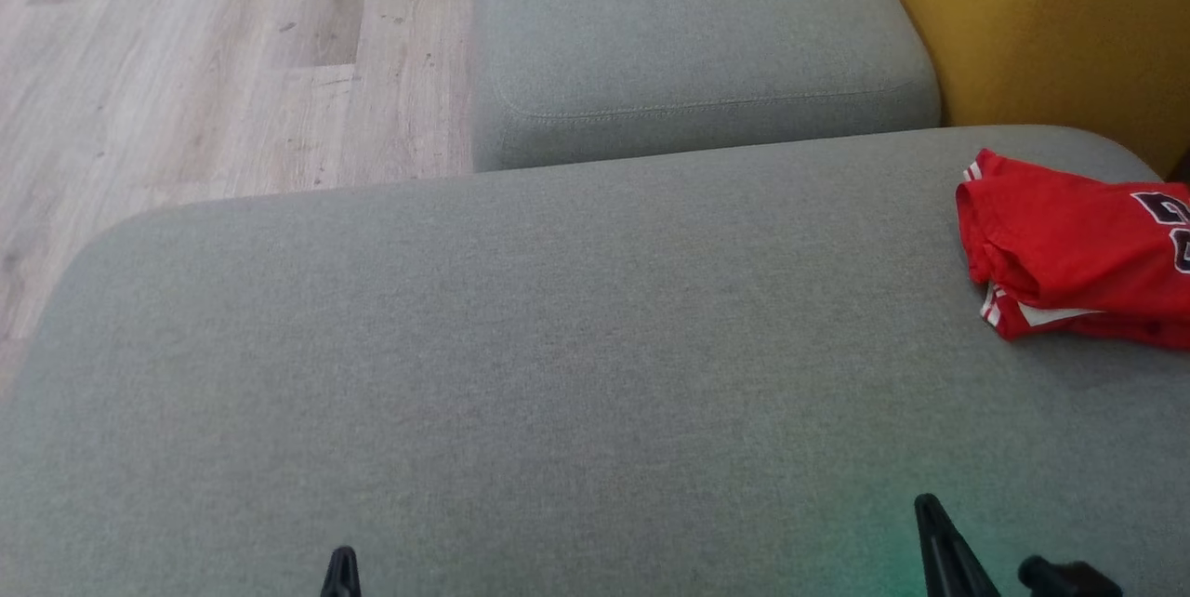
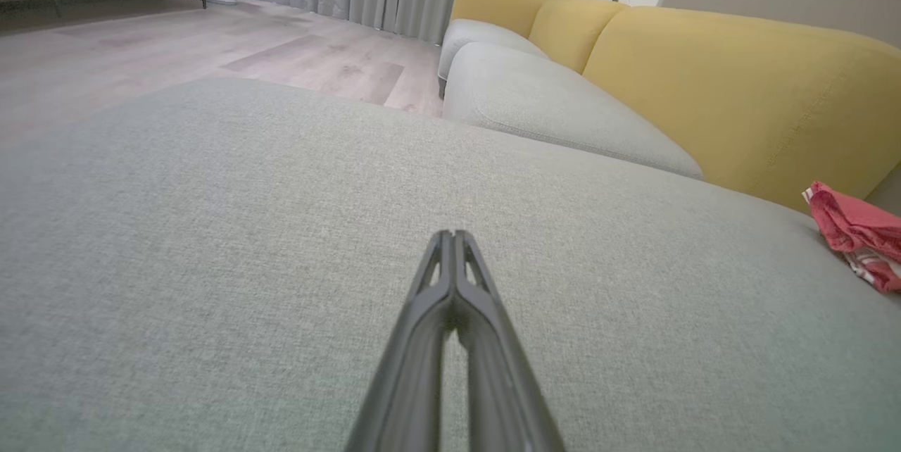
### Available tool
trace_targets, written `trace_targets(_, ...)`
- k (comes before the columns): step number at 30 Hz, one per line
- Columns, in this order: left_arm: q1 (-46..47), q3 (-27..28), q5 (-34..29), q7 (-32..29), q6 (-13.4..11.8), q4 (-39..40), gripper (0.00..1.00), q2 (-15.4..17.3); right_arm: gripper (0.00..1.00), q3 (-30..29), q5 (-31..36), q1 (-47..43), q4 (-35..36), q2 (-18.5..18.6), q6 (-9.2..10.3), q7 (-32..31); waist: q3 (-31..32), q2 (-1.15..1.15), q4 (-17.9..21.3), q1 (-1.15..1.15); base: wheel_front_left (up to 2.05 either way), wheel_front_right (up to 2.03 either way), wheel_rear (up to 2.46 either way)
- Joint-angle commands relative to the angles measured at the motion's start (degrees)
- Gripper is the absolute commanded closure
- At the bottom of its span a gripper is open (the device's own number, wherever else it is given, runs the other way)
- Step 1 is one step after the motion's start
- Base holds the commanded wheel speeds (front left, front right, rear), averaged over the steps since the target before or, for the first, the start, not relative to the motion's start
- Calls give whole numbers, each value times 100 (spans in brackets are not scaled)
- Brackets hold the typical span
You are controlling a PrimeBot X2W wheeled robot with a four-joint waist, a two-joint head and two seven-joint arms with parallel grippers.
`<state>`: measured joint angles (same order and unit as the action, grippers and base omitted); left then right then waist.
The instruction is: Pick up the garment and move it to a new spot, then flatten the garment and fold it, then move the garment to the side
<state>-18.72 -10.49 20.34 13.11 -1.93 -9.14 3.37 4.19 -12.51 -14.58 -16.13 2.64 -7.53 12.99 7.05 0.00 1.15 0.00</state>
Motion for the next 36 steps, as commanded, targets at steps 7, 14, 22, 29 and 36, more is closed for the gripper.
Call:
trace_targets(7,410,150,578,-106,99,99,100,56,100,-61,-642,395,195,74,1,-124,-48,0,-8,0,0,0,0)
trace_targets(14,571,228,1115,-216,165,43,100,76,100,-102,-1231,520,198,96,1,-233,-99,0,-16,0,0,0,0)
trace_targets(22,709,302,1580,-315,221,10,100,91,100,-142,-1741,630,201,112,1,-333,-144,0,-24,0,0,0,0)
trace_targets(29,843,380,2041,-418,277,-22,100,102,100,-186,-2249,740,204,126,1,-436,-189,0,-31,0,0,0,0)
trace_targets(36,978,461,2500,-524,333,-58,100,111,100,-233,-2754,850,206,137,2,-541,-235,0,-38,0,0,0,0)
